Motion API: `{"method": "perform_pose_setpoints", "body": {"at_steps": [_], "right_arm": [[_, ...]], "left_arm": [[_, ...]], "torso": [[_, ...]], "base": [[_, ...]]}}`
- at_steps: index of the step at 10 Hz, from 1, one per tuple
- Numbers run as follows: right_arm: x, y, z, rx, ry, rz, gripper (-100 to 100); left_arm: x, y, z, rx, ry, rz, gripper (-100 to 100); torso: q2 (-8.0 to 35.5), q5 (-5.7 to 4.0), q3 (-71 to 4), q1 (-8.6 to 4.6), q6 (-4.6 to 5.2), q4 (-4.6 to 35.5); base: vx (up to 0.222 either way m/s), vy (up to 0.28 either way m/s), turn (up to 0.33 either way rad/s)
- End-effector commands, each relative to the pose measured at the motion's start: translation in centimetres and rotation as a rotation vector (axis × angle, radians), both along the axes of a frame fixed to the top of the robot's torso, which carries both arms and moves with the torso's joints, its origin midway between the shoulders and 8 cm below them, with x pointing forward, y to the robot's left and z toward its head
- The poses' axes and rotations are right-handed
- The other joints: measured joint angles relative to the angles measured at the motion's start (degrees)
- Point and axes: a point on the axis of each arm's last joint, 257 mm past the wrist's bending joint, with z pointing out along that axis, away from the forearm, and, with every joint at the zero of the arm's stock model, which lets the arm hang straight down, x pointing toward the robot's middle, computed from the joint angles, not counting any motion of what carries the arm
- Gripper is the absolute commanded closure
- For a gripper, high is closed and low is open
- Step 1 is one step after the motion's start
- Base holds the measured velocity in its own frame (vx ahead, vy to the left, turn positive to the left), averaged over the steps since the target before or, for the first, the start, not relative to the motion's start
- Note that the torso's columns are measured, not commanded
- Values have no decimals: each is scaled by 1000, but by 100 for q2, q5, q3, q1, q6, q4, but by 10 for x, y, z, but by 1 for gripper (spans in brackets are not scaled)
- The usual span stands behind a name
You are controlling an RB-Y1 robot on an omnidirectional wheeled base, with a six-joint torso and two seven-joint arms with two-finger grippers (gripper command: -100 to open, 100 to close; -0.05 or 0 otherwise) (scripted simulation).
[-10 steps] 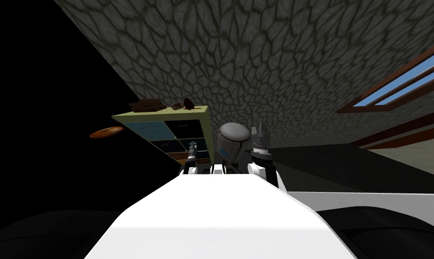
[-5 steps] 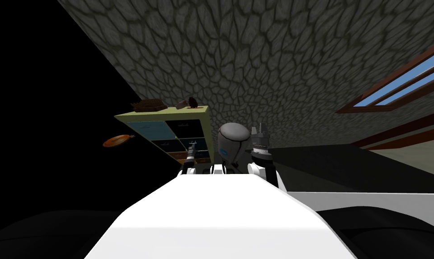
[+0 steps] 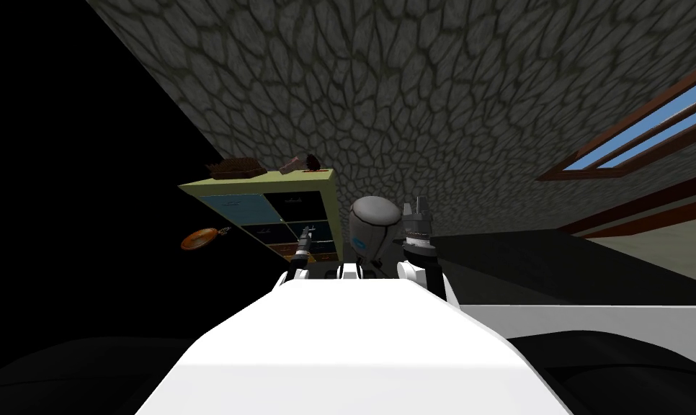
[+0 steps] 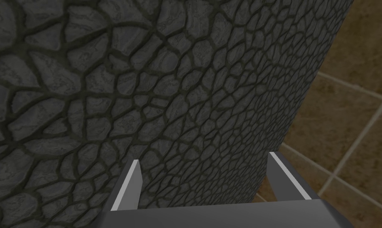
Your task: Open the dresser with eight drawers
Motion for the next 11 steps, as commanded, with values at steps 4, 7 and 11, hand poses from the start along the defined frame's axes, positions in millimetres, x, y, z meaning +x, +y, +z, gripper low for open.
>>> {"method": "perform_pose_setpoints", "body": {"at_steps": [4, 7, 11], "right_arm": [[0, 0, 0, 0, 0, 0, 0], [0, 0, 0, 0, 0, 0, 0], [0, 0, 0, 0, 0, 0, 0]], "left_arm": [[12, -25, 3, -55, 25, -10, -100], [14, -38, 4, -115, 18, 6, -100], [15, -38, 8, -120, 15, 8, -100]], "torso": [[-11, 0, -7, 0, -1, -3], [-13, -1, -8, -4, -1, -3], [-25, 0, -14, 3, -1, -6]], "base": [[-25, 16, -46], [-4, 2, -2], [26, 3, -5]]}}
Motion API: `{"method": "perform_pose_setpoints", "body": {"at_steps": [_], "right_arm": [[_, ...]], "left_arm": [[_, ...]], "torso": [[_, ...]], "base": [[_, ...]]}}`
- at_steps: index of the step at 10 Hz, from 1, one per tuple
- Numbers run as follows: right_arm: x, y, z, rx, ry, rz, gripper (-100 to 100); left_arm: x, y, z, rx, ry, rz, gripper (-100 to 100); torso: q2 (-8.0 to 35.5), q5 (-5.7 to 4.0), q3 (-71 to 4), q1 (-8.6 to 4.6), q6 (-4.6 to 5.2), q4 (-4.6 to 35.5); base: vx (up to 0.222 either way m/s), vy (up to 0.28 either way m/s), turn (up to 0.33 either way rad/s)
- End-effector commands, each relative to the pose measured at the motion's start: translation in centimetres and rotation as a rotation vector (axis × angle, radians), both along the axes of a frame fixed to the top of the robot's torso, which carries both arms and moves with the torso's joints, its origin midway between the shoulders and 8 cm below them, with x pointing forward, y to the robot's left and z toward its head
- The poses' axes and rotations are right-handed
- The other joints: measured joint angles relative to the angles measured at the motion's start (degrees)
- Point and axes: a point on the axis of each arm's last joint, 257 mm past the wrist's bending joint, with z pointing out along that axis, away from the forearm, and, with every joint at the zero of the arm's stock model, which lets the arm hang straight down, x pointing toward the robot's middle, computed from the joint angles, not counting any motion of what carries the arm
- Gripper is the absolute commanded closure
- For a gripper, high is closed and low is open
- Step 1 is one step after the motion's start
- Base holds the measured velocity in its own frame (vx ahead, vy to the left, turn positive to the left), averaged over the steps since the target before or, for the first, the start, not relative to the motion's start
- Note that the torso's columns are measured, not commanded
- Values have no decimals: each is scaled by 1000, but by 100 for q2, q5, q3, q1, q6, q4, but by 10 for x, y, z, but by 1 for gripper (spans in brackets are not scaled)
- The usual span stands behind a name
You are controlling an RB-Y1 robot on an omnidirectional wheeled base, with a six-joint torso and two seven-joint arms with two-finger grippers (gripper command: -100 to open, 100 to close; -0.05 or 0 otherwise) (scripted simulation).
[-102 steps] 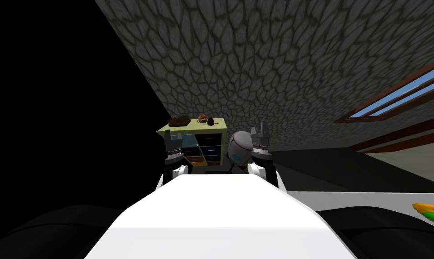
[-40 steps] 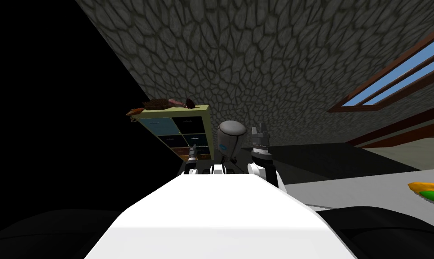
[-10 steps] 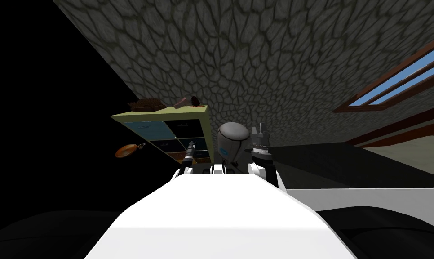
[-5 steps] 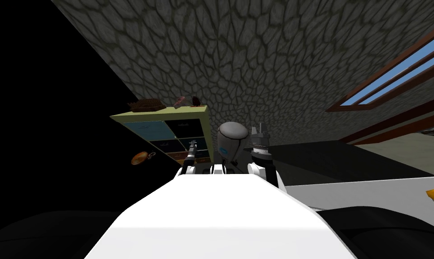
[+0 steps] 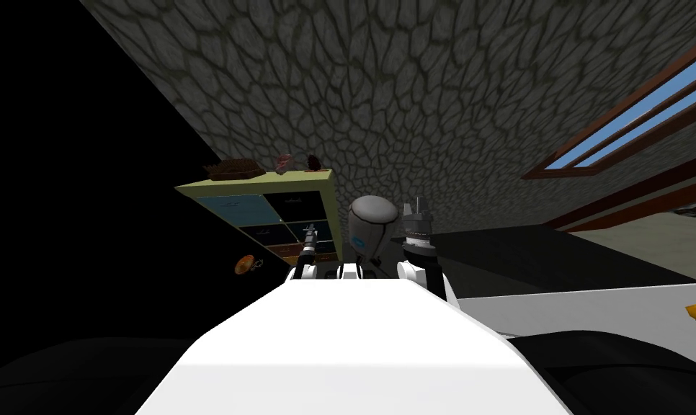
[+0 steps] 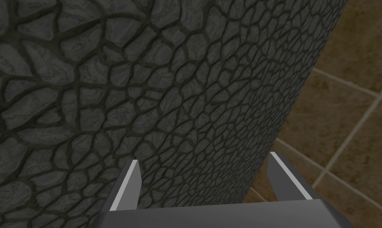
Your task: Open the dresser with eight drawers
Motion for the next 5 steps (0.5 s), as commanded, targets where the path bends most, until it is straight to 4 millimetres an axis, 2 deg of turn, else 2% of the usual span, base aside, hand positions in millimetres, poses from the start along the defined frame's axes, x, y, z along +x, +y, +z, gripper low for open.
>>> {"method": "perform_pose_setpoints", "body": {"at_steps": [1, 2, 5], "right_arm": [[0, 0, 0, 0, 0, 0, 0], [0, 0, 0, 0, 0, 0, 0], [0, 0, 0, 0, 0, 0, 0]], "left_arm": [[0, 0, 0, 0, 1, 0, 100], [-2, -1, 2, 0, 0, -2, 100], [-6, -2, 6, 0, -3, -5, 100]], "torso": [[11, 0, 4, -2, -1, 0], [24, -1, 13, -4, 0, 5], [79, -10, 44, -13, -13, 26]], "base": [[6, 1, 1], [-96, 8, 3], [-167, -13, 7]]}}
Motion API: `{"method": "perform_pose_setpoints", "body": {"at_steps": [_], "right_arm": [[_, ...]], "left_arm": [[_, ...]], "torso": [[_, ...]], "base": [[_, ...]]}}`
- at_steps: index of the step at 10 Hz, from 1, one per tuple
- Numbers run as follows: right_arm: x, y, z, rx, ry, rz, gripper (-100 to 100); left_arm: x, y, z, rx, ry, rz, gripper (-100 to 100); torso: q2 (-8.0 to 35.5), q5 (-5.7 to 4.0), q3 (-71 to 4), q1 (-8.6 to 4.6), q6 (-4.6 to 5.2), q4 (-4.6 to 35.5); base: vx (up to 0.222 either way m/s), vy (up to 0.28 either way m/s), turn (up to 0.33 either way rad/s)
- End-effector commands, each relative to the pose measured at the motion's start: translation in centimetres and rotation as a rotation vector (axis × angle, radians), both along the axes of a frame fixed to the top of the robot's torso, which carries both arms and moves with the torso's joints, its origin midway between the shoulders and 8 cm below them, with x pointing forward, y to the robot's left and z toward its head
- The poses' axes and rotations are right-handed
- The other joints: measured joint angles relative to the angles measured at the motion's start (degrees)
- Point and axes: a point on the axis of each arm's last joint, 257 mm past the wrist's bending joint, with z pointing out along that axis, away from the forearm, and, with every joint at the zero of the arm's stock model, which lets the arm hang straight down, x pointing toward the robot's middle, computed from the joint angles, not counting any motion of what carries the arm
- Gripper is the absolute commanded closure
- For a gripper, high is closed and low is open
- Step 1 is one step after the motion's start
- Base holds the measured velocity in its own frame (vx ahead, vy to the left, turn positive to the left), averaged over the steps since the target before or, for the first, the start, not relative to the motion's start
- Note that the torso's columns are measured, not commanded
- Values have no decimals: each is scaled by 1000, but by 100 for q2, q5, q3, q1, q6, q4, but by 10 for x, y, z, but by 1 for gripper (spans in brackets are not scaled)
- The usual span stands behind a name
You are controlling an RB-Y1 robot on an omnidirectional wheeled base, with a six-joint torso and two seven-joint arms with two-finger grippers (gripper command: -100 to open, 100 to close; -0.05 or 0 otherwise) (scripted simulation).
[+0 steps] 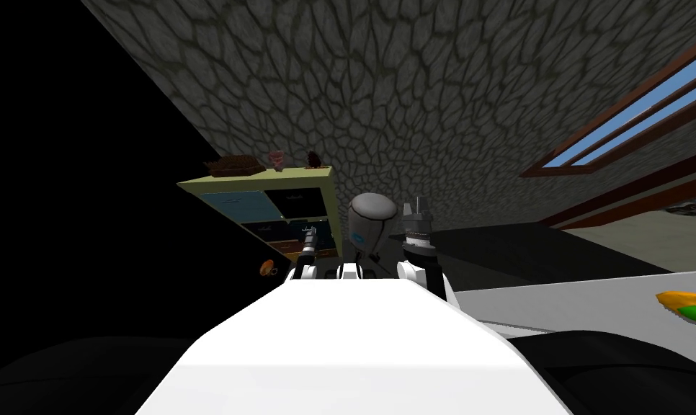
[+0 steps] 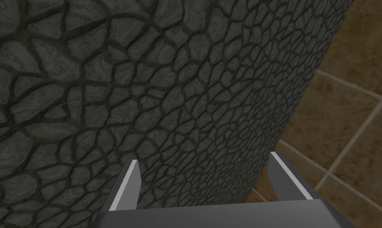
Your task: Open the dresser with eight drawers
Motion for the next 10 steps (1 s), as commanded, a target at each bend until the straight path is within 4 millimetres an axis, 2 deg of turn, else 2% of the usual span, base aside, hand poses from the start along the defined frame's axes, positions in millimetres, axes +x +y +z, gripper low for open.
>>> {"method": "perform_pose_setpoints", "body": {"at_steps": [1, 3, 5, 6, 10], "right_arm": [[0, 0, 0, 0, 0, 0, 0], [0, 0, 0, 0, 0, 0, 0], [0, 0, 0, 0, 0, 0, 0], [0, 0, 0, 0, 0, 0, 0], [0, 0, 0, 0, 0, 0, 0]], "left_arm": [[-5, -1, 5, 2, -7, -2, 100], [-9, -1, -2, -1, 9, -3, 100], [-12, -2, 3, 1, -2, -6, 100], [-13, -2, 2, -2, 12, -4, -100], [-17, 0, 24, -3, 12, 2, -100]], "torso": [[-4, -2, -3, -3, -1, 2], [-58, -9, -35, -1, 8, 2], [-29, 0, -18, 4, 10, -5], [-26, -1, -16, 5, 7, 1], [-94, 9, -54, 11, 18, -27]], "base": [[-180, -29, 16], [-105, -20, 9], [-200, -3, 11], [-86, -6, -11], [26, 1, -10]]}}
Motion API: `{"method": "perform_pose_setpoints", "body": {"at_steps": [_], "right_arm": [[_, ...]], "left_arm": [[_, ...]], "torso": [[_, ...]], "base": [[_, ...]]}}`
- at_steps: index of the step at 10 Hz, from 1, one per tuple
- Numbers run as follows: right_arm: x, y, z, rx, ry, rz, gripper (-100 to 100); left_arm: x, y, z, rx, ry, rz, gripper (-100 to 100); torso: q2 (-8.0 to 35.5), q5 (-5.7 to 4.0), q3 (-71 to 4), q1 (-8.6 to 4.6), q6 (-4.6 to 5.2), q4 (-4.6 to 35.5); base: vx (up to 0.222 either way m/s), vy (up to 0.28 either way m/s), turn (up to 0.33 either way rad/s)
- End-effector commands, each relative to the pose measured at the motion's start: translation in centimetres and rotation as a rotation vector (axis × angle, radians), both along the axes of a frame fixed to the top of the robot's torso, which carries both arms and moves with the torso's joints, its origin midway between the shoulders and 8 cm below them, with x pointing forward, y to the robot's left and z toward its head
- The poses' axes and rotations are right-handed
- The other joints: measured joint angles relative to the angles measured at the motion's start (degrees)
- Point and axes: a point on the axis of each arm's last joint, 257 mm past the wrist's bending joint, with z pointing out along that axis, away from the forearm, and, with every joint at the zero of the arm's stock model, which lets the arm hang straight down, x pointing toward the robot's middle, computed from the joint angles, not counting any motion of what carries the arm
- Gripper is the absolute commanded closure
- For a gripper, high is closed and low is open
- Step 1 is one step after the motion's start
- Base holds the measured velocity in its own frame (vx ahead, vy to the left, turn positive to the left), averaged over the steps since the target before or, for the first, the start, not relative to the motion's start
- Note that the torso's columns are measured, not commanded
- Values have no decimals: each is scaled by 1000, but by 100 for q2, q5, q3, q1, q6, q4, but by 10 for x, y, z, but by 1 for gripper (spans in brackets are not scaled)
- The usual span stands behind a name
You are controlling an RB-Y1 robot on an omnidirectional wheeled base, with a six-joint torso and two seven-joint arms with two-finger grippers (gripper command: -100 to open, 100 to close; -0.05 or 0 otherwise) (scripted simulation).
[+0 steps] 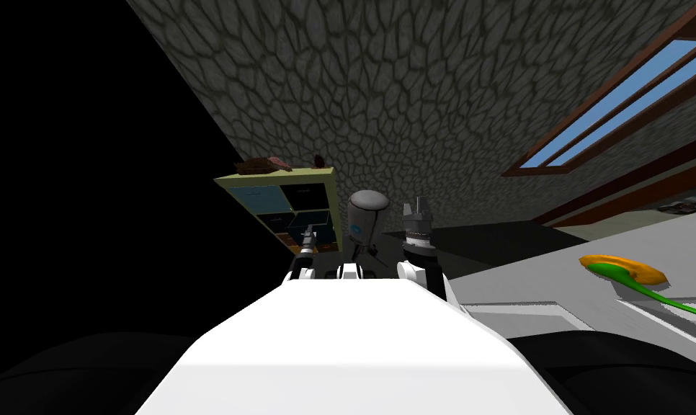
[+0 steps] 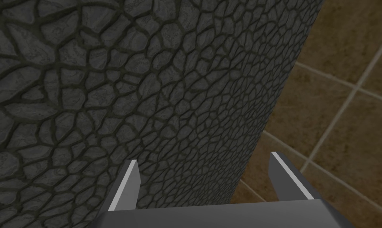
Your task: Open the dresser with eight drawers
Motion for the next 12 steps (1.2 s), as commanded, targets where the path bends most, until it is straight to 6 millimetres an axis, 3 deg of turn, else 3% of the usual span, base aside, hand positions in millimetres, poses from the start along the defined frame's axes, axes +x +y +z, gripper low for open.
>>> {"method": "perform_pose_setpoints", "body": {"at_steps": [1, 5, 6, 7, 12], "right_arm": [[0, 0, 0, 0, 0, 0, 0], [0, 0, 0, 0, 0, 0, 0], [0, 0, 0, 0, 0, 0, 0], [0, 0, 0, 0, 0, 0, 0], [0, 0, 0, 0, 0, 0, 0]], "left_arm": [[-2, 2, 15, 0, -2, 3, -100], [-7, 4, 38, -2, -2, 8, -100], [-7, 4, 27, -4, 16, 8, -100], [-7, 4, 26, -5, 21, 8, 0], [-8, 4, 21, -6, 35, 10, 0]], "torso": [[14, -2, 9, 0, 4, 9], [52, -13, 28, -9, -9, 27], [63, -20, 33, -16, -9, 38], [63, -13, 36, -15, -8, 28], [36, -2, 21, -4, -5, 8]], "base": [[13, -2, -25], [10, 1, -18], [9, 2, -4], [0, 0, 0], [0, 0, 0]]}}
